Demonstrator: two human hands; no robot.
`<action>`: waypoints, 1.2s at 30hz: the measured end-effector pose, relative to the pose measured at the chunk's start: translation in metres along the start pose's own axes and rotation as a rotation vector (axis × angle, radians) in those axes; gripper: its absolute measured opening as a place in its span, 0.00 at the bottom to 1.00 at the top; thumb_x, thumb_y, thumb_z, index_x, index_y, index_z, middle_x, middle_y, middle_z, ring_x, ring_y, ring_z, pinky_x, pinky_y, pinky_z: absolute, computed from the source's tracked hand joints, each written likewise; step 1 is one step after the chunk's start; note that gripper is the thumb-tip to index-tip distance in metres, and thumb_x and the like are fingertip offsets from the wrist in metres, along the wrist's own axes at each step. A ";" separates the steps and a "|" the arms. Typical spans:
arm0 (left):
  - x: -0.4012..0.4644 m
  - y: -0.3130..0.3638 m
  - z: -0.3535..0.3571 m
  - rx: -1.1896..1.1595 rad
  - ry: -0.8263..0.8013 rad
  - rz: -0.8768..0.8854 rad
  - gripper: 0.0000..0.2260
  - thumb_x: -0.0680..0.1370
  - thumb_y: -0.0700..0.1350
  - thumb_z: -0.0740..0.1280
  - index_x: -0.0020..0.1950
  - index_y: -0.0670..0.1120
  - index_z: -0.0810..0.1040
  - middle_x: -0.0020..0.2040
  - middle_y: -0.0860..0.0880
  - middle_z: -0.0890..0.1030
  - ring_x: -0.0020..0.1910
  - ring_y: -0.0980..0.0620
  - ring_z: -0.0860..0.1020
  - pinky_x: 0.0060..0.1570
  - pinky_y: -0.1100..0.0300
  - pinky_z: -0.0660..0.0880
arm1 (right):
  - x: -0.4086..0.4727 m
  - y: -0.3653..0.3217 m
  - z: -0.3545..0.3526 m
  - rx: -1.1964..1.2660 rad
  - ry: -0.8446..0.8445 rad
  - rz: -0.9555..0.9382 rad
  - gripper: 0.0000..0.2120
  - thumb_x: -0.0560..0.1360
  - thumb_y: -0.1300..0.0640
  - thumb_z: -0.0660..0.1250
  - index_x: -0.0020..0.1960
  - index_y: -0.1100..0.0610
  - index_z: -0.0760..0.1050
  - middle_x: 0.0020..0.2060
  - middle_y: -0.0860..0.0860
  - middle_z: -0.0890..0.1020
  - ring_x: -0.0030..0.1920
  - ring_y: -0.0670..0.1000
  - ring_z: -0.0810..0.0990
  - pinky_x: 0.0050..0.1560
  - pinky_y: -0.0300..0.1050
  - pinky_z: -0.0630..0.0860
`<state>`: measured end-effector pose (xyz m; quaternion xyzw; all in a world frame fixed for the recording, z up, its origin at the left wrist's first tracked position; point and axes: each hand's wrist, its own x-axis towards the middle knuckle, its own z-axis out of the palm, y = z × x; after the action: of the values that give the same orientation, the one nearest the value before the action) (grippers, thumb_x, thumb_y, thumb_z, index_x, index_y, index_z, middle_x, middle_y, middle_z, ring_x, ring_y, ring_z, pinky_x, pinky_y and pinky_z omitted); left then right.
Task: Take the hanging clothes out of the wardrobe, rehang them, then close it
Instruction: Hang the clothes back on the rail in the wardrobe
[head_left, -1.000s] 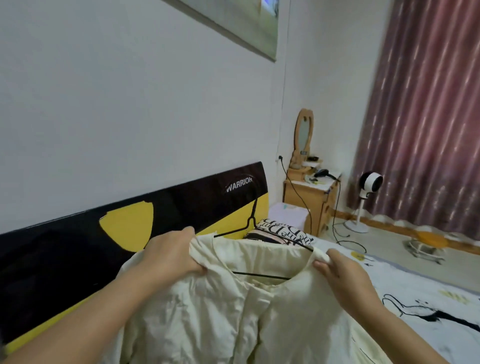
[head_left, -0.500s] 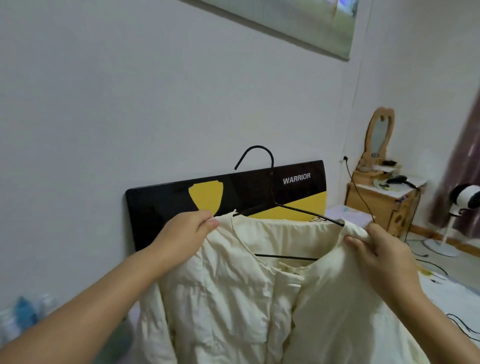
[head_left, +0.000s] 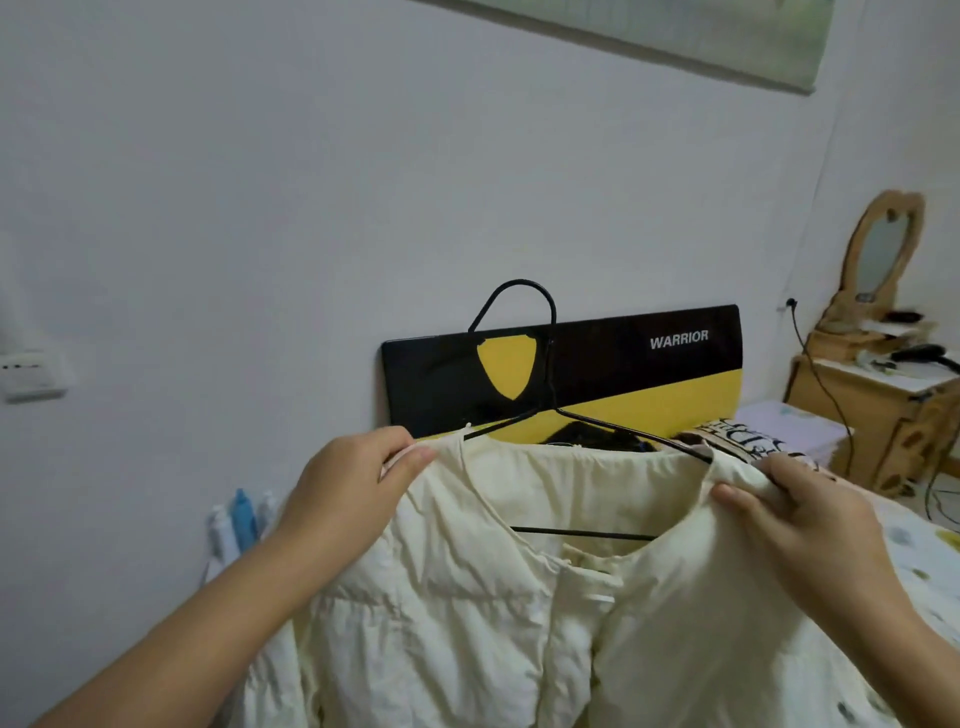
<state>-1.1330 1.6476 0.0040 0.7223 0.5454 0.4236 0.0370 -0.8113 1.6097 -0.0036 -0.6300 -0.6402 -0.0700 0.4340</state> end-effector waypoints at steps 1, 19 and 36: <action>-0.012 -0.004 -0.009 0.004 0.013 -0.026 0.16 0.77 0.55 0.63 0.31 0.50 0.71 0.27 0.51 0.71 0.30 0.54 0.70 0.33 0.58 0.65 | -0.006 -0.007 0.001 0.013 -0.022 -0.016 0.15 0.69 0.59 0.74 0.32 0.64 0.70 0.24 0.57 0.72 0.28 0.54 0.71 0.29 0.45 0.64; -0.195 0.024 -0.134 0.324 0.363 -0.508 0.13 0.77 0.49 0.65 0.32 0.51 0.70 0.27 0.53 0.70 0.30 0.59 0.69 0.30 0.68 0.64 | -0.058 -0.092 0.014 0.580 -0.785 -0.443 0.30 0.59 0.23 0.62 0.37 0.51 0.78 0.31 0.58 0.78 0.27 0.46 0.73 0.28 0.35 0.63; -0.336 0.012 -0.243 0.467 0.584 -0.825 0.12 0.78 0.44 0.62 0.35 0.47 0.71 0.31 0.53 0.73 0.34 0.55 0.71 0.34 0.64 0.63 | -0.129 -0.242 0.046 0.957 -1.475 -0.632 0.43 0.49 0.25 0.72 0.45 0.62 0.78 0.36 0.63 0.78 0.37 0.49 0.75 0.40 0.41 0.68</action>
<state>-1.2983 1.2677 -0.0269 0.2905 0.8500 0.4244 -0.1141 -1.0648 1.4956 -0.0044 -0.0661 -0.8562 0.5040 0.0922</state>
